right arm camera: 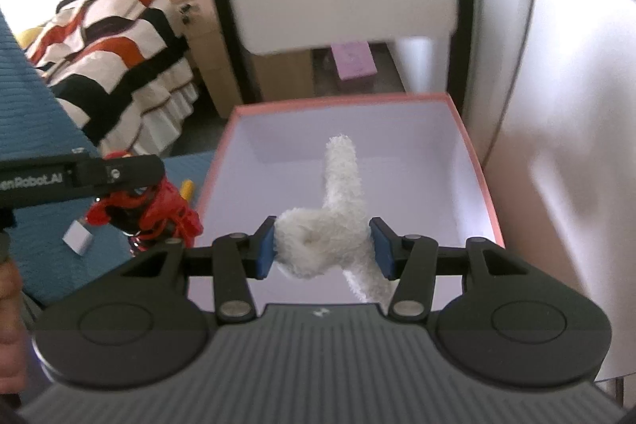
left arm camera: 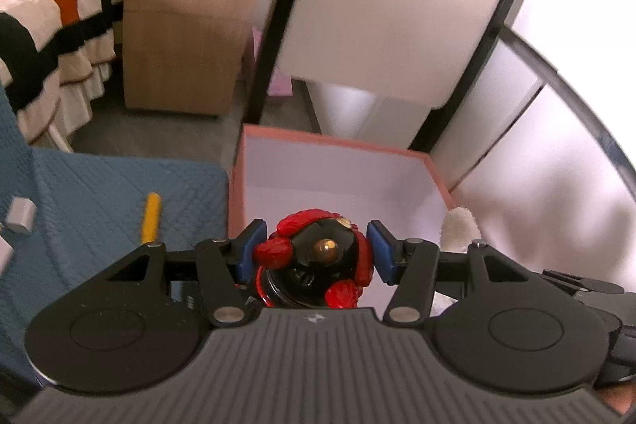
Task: Organize rigid objects
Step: 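Lower the figurine into the pink box and open the left tool while the right tool releases the toy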
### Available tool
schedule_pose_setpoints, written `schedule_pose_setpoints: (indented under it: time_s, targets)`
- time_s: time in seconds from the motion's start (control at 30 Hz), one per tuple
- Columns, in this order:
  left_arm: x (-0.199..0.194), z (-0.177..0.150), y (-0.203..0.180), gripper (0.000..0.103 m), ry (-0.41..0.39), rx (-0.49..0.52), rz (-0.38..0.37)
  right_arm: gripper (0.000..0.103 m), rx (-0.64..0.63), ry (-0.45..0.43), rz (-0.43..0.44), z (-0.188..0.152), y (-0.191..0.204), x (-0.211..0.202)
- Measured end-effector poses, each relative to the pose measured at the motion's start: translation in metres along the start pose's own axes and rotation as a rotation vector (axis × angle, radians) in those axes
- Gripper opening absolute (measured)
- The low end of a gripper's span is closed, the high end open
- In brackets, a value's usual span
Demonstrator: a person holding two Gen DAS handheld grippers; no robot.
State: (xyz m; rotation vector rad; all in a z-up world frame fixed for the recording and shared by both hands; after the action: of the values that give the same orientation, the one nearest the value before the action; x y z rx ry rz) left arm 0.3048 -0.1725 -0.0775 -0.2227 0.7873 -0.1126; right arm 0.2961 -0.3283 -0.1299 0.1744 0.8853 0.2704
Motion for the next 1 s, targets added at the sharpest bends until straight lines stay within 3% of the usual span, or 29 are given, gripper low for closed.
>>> schedule_pose_setpoints:
  time_s: [0.33,0.73,1.0]
  targets:
    - [0.066,-0.022,-0.018,0.062,0.097,0.018,0.007,0.053,0.068,0.098,-0.038,-0.020,-0.048,0.054]
    - [0.109,-0.032,-0.025,0.062,0.164,-0.005,-0.012,0.053,0.060,0.183,-0.027,-0.031,-0.073,0.091]
    - [0.117,-0.033,-0.024,0.062,0.168,0.010,-0.002,0.054,0.018,0.215,-0.028,-0.044,-0.080,0.106]
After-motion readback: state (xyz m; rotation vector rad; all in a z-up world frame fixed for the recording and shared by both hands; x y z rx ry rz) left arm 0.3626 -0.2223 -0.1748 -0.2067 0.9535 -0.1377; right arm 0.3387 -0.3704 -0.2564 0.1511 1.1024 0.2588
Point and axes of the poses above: each gripper's, at about its wrist camera, not at the fingertips, and x roughly the way its jaws point, y to its left, z to its top, the point moved 5 cm from there along x, roughly the way its jaws point, and after that the axes turned 8 degrees about x, right-handed, at the moved point
